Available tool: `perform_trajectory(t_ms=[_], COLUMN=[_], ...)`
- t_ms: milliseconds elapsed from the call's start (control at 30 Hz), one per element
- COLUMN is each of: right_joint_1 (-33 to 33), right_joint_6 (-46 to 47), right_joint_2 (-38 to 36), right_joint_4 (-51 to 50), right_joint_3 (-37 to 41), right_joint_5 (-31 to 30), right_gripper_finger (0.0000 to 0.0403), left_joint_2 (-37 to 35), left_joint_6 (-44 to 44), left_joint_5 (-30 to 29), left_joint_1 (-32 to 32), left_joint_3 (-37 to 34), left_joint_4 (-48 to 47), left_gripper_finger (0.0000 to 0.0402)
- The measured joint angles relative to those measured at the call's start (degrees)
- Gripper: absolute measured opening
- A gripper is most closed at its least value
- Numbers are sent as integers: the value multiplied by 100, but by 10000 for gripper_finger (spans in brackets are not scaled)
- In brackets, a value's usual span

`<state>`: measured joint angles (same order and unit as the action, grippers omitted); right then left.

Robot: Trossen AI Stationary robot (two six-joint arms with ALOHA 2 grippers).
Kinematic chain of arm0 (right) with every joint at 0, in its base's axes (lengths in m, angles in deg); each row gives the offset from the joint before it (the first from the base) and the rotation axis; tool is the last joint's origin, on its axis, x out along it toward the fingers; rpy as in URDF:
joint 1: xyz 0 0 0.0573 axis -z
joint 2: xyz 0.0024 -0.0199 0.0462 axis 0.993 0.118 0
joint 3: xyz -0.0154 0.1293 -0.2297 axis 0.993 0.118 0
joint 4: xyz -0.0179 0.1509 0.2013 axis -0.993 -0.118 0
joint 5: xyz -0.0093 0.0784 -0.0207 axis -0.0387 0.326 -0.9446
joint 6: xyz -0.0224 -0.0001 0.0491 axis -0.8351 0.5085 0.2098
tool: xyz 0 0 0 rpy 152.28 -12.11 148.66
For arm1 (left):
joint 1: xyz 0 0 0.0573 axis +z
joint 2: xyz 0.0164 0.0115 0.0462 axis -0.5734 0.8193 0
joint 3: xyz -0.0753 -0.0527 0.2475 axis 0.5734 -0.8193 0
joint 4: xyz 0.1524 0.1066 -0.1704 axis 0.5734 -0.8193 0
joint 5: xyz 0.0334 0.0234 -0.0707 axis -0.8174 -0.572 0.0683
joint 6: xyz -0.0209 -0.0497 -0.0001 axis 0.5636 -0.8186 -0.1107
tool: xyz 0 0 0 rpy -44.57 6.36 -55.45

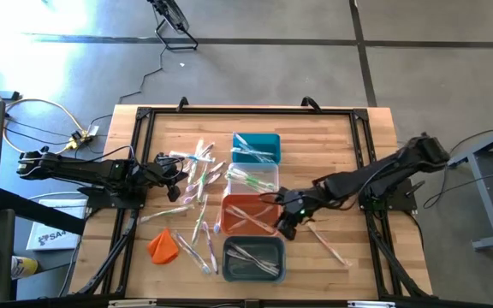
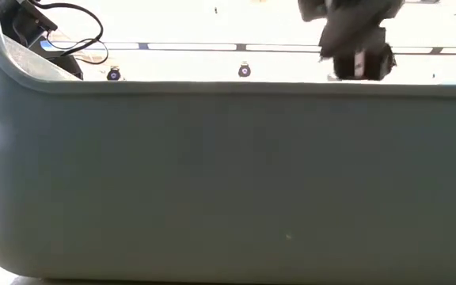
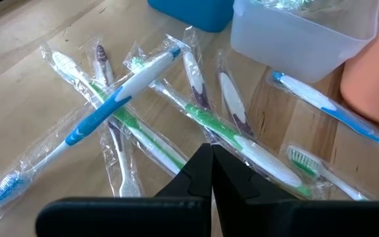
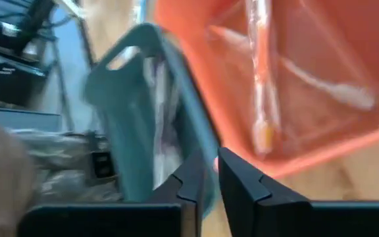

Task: Pick & Place Toothbrushes
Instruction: Put the blue toothbrush into the blue bin

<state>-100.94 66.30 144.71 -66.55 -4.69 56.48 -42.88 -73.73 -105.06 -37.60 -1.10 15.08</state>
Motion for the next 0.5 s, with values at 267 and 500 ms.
perform_trajectory(t_ms=[267, 500], right_joint_1=[-299, -482], right_joint_6=[1061, 1699], right_joint_2=[-734, -801], right_joint_4=[-1443, -1907], right_joint_3=[-3, 6], right_joint_5=[-15, -307], right_gripper_finger=[4, 3], left_joint_2=[0, 2], left_joint_6=[-1, -1], left_joint_5=[0, 0], left_joint_1=[-1, -2], left_joint_3=[0, 0], left_joint_4=[-8, -9], left_gripper_finger=[0, 0])
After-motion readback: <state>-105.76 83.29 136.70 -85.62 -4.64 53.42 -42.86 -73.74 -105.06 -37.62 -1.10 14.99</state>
